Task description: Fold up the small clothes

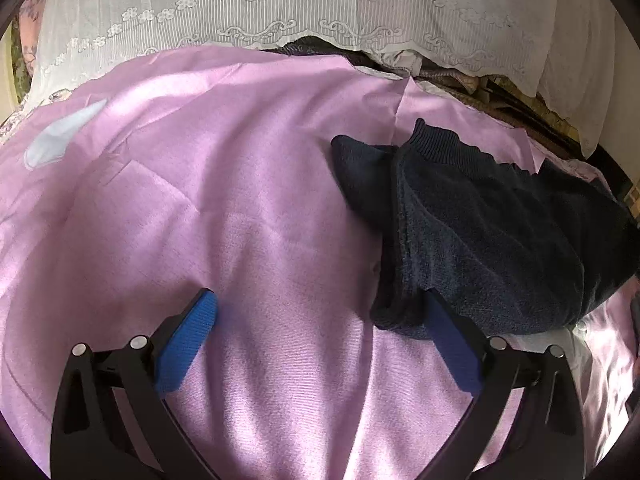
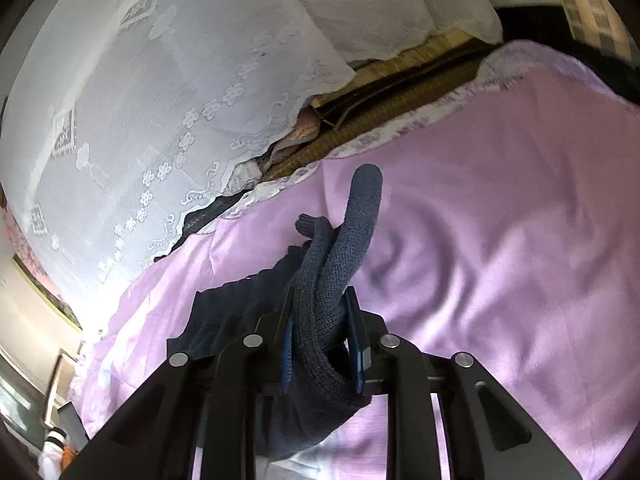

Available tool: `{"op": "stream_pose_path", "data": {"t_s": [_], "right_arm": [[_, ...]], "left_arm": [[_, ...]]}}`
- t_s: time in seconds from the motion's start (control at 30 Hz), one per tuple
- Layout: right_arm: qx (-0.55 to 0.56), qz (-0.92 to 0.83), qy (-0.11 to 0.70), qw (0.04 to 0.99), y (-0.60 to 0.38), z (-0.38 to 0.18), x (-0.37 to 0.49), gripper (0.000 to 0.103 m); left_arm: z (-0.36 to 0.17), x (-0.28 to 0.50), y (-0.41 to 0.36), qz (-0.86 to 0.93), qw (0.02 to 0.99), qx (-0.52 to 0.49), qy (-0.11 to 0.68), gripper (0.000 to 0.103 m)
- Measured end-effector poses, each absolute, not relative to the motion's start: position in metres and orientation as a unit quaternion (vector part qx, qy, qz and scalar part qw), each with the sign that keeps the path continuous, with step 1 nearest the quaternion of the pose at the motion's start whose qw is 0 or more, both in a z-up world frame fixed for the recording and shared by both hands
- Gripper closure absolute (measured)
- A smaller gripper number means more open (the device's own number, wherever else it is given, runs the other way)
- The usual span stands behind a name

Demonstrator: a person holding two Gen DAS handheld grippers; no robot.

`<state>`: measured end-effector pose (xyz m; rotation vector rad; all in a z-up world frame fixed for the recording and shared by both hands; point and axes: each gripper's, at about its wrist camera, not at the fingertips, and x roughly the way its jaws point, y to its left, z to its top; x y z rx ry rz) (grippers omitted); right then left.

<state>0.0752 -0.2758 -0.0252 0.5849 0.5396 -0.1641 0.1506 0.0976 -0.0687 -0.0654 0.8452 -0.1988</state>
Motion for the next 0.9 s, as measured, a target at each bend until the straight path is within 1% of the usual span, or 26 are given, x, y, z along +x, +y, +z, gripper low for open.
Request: {"op": "stream_pose_path", "data": {"t_s": [0.4,0.5,0.77,0.9], "right_arm": [[0.205,-0.092,0.267,0.937,-0.207,0.01,0.097,0.081],[0.187,-0.084,0.268,0.941,-0.184,0.016,0.106,0.081],[0.155,-0.042,0.28,0.946,-0.112,0.012,0.133,0.081],[0.124,-0.006,0.293,0.948,-0.066,0.001,0.146,0.081]], "left_arm": [[-0.068,0.151,0.106,-0.092,0.908,-0.059,0.403,0.004],[-0.068,0.153,0.113,-0.087,0.909,-0.079,0.4,0.004],[-0.071,0.158,0.138,-0.06,0.903,-0.139,0.402,0.004],[-0.071,0.158,0.136,-0.051,0.903,-0.131,0.405,0.004]]}}
